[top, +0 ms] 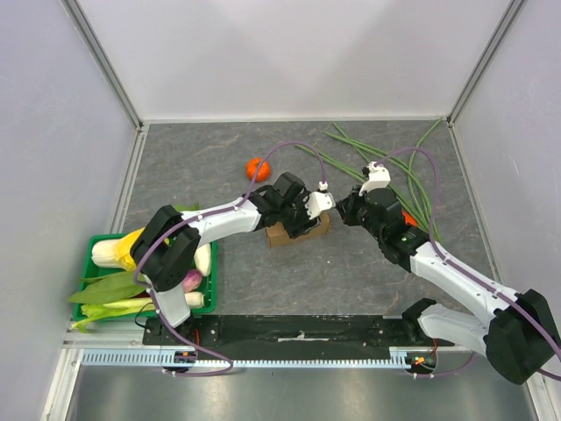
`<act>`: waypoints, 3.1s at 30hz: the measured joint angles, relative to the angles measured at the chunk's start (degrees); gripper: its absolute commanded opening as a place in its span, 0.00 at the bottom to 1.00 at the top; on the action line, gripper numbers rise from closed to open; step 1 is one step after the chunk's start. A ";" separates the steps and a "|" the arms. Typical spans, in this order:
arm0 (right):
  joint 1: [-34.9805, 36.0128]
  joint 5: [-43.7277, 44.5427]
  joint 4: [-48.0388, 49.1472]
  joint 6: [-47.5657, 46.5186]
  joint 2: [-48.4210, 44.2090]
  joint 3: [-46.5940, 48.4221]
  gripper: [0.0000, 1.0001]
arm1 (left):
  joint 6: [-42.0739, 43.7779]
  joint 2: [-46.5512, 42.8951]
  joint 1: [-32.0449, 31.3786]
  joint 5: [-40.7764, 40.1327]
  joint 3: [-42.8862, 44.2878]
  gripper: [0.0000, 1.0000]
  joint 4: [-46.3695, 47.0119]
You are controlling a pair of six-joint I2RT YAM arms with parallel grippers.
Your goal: Unpack the express box
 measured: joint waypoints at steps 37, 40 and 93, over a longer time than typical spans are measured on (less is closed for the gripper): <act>-0.81 -2.51 -5.18 -0.35 -3.41 -0.92 0.00 | -3.15 3.19 2.19 3.67 4.63 0.19 -4.87; -0.74 -2.21 -7.67 -0.31 -3.89 0.15 0.00 | -3.19 3.19 2.32 4.02 4.72 0.37 -4.85; -15.21 -26.53 10.62 14.29 48.83 26.82 0.54 | -42.34 -35.30 10.08 -1.66 -11.65 1.00 0.59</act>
